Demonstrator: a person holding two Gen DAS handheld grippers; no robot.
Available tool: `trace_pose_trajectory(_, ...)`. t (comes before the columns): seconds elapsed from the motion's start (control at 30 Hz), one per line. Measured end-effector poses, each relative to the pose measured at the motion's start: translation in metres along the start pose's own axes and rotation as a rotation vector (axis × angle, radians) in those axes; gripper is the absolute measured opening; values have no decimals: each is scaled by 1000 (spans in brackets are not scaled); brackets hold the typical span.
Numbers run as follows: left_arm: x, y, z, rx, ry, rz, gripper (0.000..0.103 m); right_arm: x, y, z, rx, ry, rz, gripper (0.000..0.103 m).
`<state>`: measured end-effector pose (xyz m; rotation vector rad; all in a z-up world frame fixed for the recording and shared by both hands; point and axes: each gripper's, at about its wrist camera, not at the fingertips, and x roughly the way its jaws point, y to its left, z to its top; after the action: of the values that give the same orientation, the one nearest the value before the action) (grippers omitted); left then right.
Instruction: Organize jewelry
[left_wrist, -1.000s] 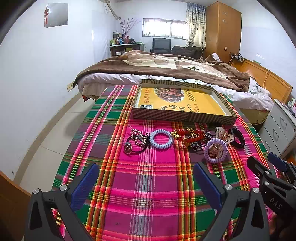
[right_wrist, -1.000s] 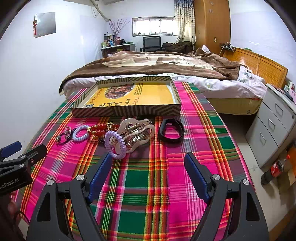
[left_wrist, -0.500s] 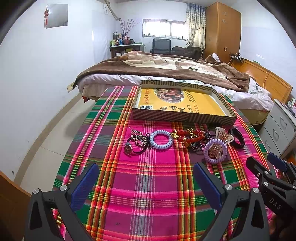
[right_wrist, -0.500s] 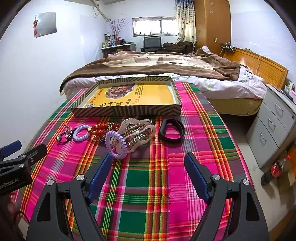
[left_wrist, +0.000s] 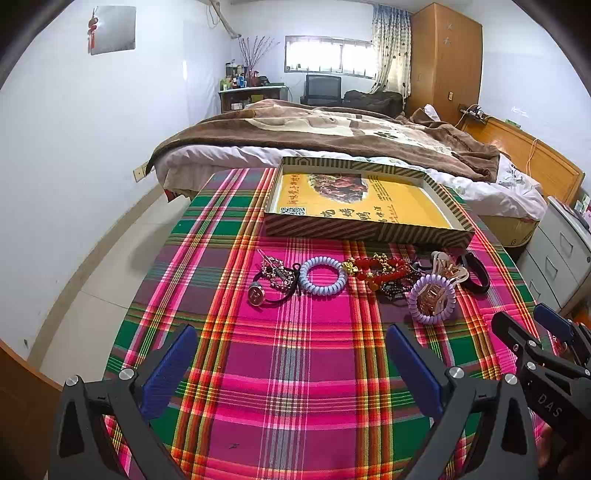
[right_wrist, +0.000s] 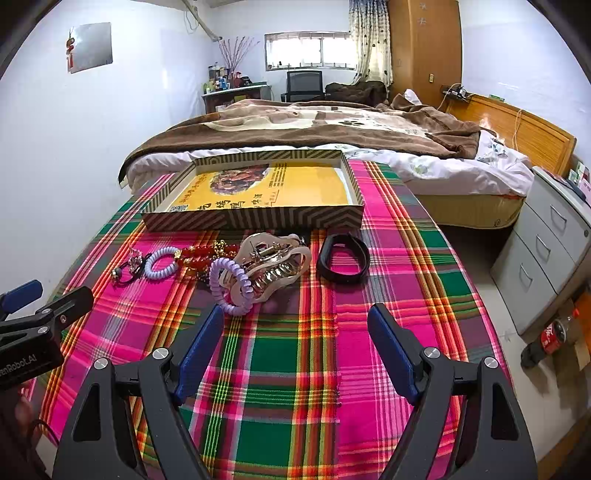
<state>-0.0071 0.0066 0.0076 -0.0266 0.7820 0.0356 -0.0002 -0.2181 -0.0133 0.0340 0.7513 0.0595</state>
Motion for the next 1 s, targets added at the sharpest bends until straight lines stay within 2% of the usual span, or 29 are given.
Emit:
trace_pose_trajectory(0.3,13,12,0,-30,11,-48,103,17,-1,1,-14,-1,40,80)
trace_pose_trajectory(0.63,35,43,-6,-87,77,-82,103,47,14,9,-52,21,116,80)
trace_pose_trajectory(0.87,46,51,-14,-116,119,-139,103,61,14,9,-44,38,119,62)
trace_pose_trajectory(0.93,48,56,-16,-138,126,-163,103,64,16,9,-51,42,116,61)
trace_pose_trajectory(1.0,49,60,-18,-152,131,-174,103,65,18,9,-56,46,120,51)
